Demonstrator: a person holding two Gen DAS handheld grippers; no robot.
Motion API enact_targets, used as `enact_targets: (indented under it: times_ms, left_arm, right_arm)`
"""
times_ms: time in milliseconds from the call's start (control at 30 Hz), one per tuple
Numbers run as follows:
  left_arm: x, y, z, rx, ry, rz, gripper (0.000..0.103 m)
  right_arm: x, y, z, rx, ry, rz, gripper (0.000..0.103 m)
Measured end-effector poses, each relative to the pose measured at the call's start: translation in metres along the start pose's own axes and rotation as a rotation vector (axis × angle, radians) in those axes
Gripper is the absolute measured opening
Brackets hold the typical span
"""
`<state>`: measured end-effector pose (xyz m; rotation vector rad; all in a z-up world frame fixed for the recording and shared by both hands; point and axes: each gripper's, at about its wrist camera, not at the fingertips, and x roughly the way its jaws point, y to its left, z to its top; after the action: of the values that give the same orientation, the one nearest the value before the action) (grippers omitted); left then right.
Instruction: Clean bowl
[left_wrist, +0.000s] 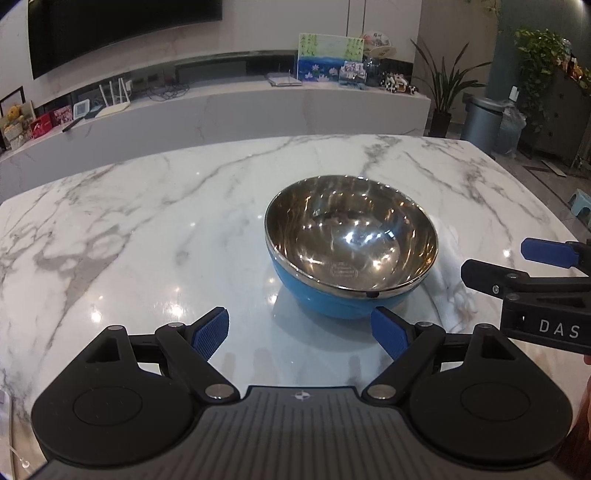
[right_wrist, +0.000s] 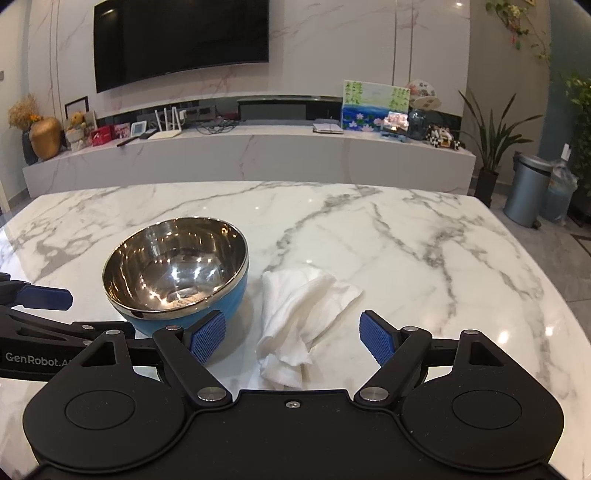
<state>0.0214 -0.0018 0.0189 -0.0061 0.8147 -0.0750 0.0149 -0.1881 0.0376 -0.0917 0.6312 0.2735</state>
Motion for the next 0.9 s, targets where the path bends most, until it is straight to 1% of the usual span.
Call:
enact_targets:
  times_ms: [433,900]
  left_arm:
    - [0.009,0.0,-0.003,0.013,0.033,0.033,0.084]
    - [0.013,0.003,-0.003,-0.003,0.056,0.028,0.084]
  right_arm:
    - [0.003,0.0,-0.001,-0.001,0.011,-0.003,0.078]
    - [0.005,0.0,-0.002,-0.008,0.028,0.006,0.078]
